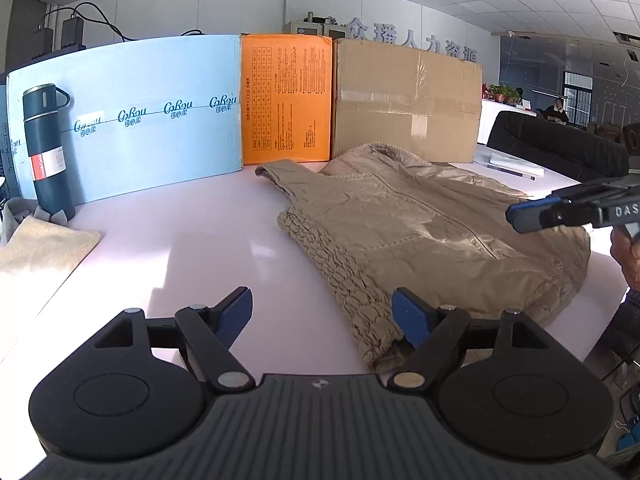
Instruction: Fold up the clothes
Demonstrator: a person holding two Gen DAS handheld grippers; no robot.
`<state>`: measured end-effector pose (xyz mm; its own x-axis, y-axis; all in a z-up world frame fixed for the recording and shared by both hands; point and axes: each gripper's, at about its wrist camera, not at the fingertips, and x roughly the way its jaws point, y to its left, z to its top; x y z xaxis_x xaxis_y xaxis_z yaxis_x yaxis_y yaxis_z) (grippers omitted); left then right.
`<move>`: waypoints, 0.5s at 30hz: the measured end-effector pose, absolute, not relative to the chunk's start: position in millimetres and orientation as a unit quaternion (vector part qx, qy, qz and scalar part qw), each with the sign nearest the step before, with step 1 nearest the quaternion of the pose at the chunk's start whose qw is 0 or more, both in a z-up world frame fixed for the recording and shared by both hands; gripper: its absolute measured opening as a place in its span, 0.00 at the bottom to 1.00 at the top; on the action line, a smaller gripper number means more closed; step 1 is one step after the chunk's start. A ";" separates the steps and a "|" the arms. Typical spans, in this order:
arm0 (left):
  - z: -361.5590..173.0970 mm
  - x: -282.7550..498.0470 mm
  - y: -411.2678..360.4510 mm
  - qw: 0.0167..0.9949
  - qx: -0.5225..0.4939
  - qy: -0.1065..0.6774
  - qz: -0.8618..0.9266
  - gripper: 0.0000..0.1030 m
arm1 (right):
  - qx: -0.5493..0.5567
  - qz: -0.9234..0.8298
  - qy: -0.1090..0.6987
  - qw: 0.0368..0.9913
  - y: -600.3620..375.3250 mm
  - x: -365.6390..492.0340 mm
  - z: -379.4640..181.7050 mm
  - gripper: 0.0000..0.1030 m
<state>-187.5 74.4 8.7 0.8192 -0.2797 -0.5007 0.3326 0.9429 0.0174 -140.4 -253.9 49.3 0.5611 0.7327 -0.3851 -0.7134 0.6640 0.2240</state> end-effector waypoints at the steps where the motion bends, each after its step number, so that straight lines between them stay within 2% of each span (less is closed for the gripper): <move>1: 9.7 -183.9 70.5 0.953 0.055 0.255 -0.157 0.73 | 0.016 0.421 0.229 0.878 -249.2 -146.0 47.1 0.20; 7: 6.6 -168.6 57.2 0.950 0.066 0.271 -0.142 0.73 | -0.019 0.433 0.279 0.857 -231.3 -157.2 19.4 0.19; 12: 6.8 -166.2 67.2 0.948 0.037 0.279 -0.151 0.77 | 0.014 0.433 0.298 0.851 -239.2 -150.2 10.2 0.16; 15: 17.4 -158.8 85.5 0.944 -0.030 0.282 -0.171 0.79 | 0.021 0.439 0.277 0.854 -243.0 -150.9 22.3 0.22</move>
